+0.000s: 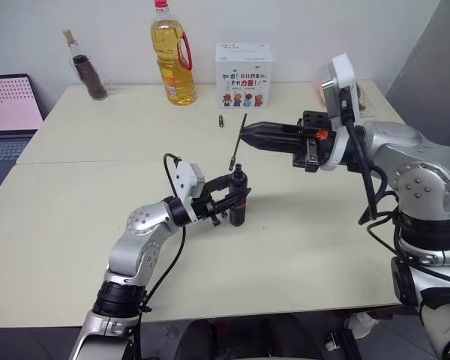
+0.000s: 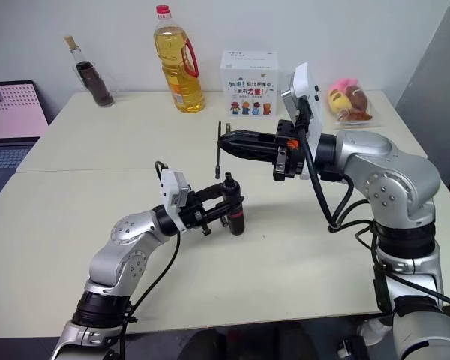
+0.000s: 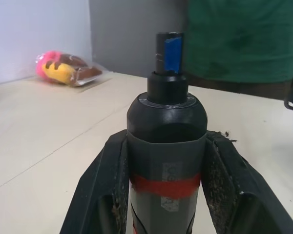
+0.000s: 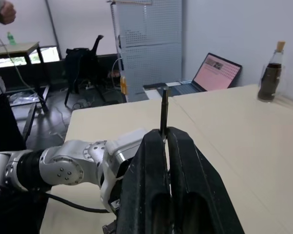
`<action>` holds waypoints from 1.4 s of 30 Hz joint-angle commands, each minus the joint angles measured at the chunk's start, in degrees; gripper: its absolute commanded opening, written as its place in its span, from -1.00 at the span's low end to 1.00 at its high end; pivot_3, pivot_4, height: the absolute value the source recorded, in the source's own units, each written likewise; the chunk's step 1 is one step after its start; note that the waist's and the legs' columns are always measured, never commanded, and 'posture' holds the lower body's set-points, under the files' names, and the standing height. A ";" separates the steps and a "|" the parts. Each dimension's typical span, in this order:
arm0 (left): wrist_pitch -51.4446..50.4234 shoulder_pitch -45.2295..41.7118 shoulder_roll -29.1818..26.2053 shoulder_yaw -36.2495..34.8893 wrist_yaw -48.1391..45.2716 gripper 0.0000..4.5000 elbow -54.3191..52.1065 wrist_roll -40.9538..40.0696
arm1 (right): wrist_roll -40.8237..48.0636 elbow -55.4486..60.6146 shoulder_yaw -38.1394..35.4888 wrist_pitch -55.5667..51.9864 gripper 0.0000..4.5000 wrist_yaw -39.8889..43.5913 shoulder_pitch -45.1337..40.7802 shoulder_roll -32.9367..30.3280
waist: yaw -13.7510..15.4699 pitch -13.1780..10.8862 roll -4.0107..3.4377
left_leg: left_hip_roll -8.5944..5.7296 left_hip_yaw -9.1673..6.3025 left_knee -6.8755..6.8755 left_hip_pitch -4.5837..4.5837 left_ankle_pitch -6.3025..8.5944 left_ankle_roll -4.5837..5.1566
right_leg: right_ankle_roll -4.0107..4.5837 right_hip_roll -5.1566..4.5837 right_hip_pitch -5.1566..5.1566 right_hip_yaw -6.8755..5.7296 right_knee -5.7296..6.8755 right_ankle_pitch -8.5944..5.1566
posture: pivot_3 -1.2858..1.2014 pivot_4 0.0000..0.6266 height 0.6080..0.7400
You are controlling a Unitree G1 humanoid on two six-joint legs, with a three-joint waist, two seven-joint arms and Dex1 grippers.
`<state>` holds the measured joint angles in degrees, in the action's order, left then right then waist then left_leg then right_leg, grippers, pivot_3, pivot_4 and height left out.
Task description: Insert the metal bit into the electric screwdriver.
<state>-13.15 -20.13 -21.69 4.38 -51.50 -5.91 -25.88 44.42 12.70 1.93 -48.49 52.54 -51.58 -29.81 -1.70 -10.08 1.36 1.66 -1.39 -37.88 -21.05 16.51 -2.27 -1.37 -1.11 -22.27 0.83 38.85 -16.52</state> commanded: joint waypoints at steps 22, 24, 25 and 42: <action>1.56 1.81 -1.36 0.92 -4.32 -0.27 1.25 0.69 | -1.43 -9.52 -0.82 -0.66 -0.99 12.04 -7.12 -3.90 | 0.01 -0.01 -0.01 | 0.13 -0.01 0.02 -0.10 0.12 0.20 | 0.00 -0.13 -0.03 0.02 -0.19 0.00 | 0.03 -0.52 1.00; 1.47 1.84 -1.27 0.97 -4.16 -0.27 1.14 0.70 | -1.03 -9.03 -0.97 -1.23 -0.99 11.63 -7.28 -3.71 | 0.02 -0.02 -0.01 | 0.13 -0.01 0.02 -0.10 0.12 0.20 | 0.00 -0.13 -0.03 0.02 -0.19 0.00 | 0.03 -0.52 1.00; 1.45 1.93 -1.23 1.04 -4.10 -0.27 1.03 0.71 | -0.68 -8.95 -1.20 -1.70 -0.99 11.25 -7.38 -3.50 | 0.02 -0.01 -0.01 | 0.13 -0.01 0.02 -0.10 0.12 0.20 | 0.00 -0.13 -0.03 0.02 -0.19 0.00 | 0.03 -0.52 1.00; 1.07 2.30 -1.14 1.42 -3.98 -0.27 0.44 0.53 | -1.38 -9.88 -0.34 -0.03 -0.99 11.40 -8.68 -1.15 | 0.03 -0.01 -0.02 | 0.12 -0.02 0.02 -0.11 0.12 0.21 | 0.00 -0.13 -0.03 0.01 -0.20 0.00 | 0.03 -0.52 1.00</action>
<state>-10.57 -19.25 -22.60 4.22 -55.10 -5.25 -25.97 43.21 2.19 2.36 -49.72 63.64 -58.56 -31.01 -1.67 -10.10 1.34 1.78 -1.41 -37.86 -21.16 16.63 -2.06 -1.36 -1.23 -22.30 0.83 38.64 -16.52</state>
